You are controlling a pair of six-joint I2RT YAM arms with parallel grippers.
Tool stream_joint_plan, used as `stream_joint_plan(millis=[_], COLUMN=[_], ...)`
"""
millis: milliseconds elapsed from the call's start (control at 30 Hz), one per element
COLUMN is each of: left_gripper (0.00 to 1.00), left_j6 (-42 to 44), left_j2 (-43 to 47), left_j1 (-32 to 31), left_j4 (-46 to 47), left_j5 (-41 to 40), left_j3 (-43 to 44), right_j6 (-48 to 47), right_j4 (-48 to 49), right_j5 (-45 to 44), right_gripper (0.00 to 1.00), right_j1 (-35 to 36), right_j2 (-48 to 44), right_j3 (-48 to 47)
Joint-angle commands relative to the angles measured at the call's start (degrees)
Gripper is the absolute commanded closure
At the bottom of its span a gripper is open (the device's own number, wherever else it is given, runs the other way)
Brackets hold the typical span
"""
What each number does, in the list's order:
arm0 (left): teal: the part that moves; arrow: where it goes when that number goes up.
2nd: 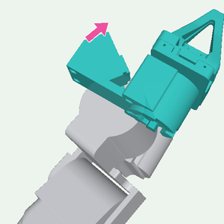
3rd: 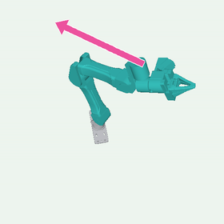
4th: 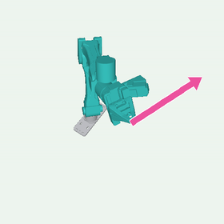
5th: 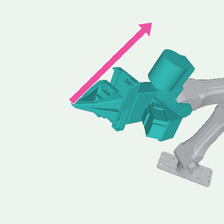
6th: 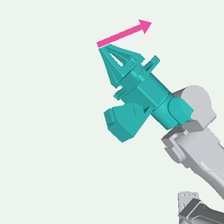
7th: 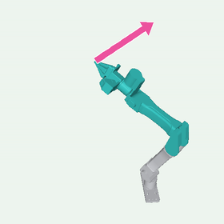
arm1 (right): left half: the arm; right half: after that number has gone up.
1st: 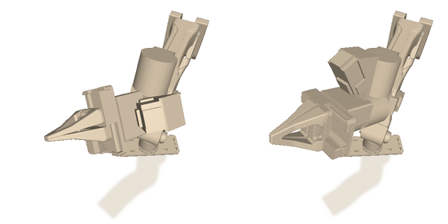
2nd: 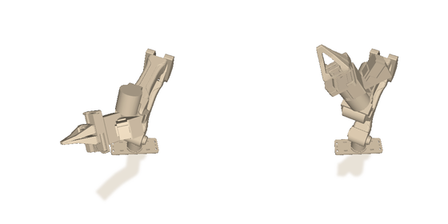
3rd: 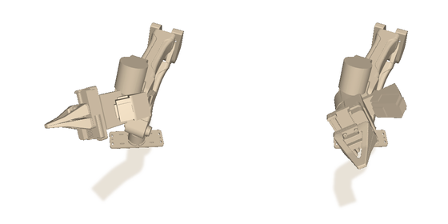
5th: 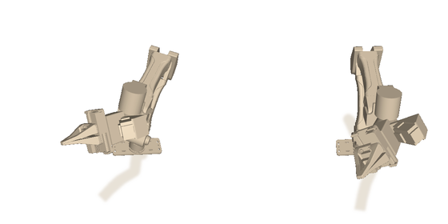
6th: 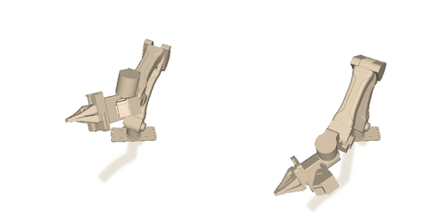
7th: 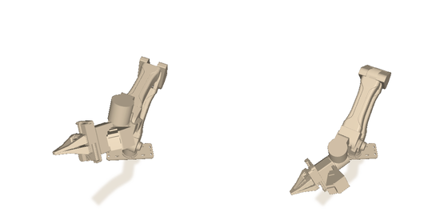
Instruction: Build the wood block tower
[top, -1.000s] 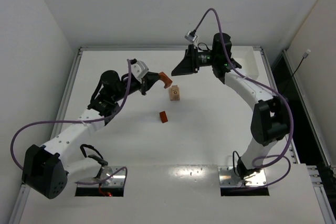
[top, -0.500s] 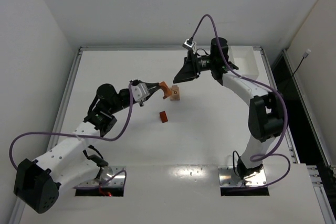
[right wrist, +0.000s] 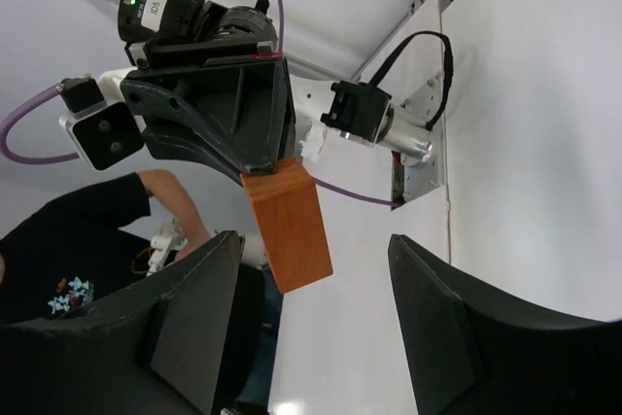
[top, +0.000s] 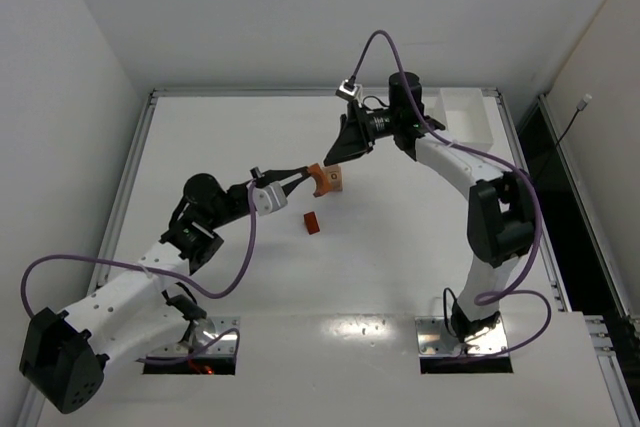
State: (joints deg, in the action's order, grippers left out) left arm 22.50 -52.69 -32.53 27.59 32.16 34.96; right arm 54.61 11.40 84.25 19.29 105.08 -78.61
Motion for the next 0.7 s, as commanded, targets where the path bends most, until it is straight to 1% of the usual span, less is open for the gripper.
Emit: stream_joint_plan(millis=[0,200,433,667], left_gripper=[1.0,1.0,1.0,1.0], left_j6=[2.8,2.8,2.8,2.8], left_j2=[0.9,0.9,0.9,0.9], left_j1=[-0.9,-1.4,-1.4,-1.4], left_j4=[5.5,6.7,7.7,7.7], left_j5=[1.1,0.0,0.0,0.0], left_j3=[0.0,-0.6,-1.1,-1.1], right_j6=[-3.2,-4.2,-4.8,-4.8], right_j4=[-1.1,-2.3,-2.3,-2.3], right_j5=[6.9,6.9,6.9,6.9], right_gripper=[0.41,0.41,0.44,0.44], right_j1=[0.9,1.4,2.0,3.0], right_j2=[-0.9,-2.6,-3.7,-4.7], right_j3=[-2.5,-1.3,-0.8,-0.1])
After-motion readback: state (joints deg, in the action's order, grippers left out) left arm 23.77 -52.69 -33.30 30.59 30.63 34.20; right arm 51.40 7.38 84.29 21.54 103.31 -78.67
